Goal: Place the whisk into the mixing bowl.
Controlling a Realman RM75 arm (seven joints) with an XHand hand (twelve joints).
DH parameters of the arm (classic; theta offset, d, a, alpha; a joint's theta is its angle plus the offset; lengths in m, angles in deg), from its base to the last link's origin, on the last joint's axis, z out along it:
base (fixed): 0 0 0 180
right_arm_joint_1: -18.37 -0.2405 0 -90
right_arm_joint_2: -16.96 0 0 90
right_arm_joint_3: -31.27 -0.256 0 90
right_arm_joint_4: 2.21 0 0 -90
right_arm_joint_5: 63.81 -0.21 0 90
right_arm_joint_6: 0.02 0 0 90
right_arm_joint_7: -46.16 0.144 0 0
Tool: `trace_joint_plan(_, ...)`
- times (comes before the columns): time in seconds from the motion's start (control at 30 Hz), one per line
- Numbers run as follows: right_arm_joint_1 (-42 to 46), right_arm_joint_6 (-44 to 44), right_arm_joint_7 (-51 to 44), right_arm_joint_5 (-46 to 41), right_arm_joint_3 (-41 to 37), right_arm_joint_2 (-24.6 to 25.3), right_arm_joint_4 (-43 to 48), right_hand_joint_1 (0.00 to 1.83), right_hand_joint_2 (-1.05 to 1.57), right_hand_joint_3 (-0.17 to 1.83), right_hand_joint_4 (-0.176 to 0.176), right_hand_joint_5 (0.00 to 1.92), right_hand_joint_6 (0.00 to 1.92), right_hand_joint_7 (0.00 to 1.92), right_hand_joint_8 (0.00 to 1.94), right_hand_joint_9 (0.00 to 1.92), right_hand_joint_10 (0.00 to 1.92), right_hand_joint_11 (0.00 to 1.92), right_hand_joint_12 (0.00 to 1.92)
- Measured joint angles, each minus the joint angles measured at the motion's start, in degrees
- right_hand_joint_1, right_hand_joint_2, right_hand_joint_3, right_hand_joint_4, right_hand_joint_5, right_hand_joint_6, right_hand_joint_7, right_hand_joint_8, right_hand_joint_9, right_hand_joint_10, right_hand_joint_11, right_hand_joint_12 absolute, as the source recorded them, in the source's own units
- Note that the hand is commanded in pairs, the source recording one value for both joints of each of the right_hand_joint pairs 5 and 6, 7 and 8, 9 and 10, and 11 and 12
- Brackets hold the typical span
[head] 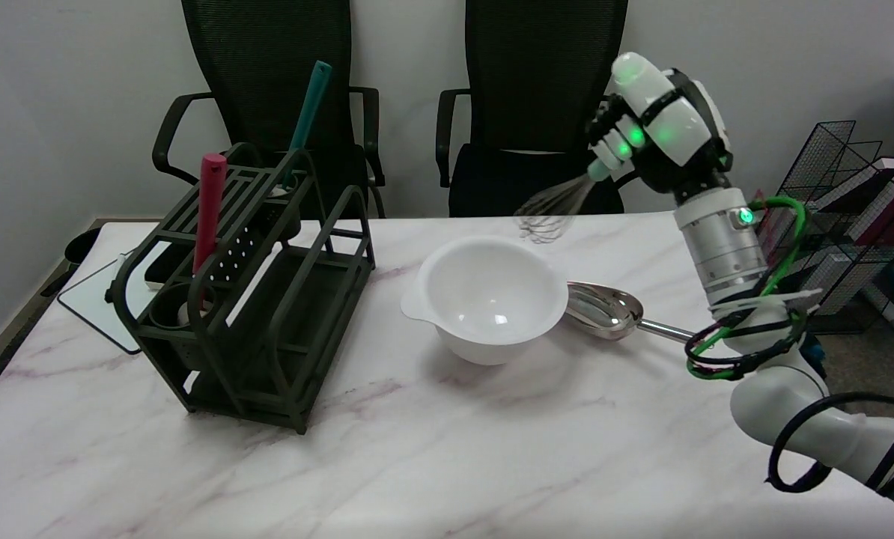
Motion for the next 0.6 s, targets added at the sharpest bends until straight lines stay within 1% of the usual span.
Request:
trace_joint_plan(0.3,-4.4,-6.1,8.0,-2.5,4.8,-0.6,-5.3,1.06,1.5,0.4,0.0,1.92,1.92,1.92,1.92,1.92,1.92,1.92,1.92)
trace_joint_plan(0.43,-5.7,-8.7,11.4,-3.8,6.2,-0.7,-4.8,1.07,1.49,0.4,0.0,1.92,1.92,1.92,1.92,1.92,1.92,1.92,1.92)
trace_joint_plan(0.6,-7.2,-11.8,16.1,-4.8,7.7,-0.7,-1.2,1.12,1.41,0.43,0.0,1.92,1.92,1.92,1.92,1.92,1.92,1.92,1.92)
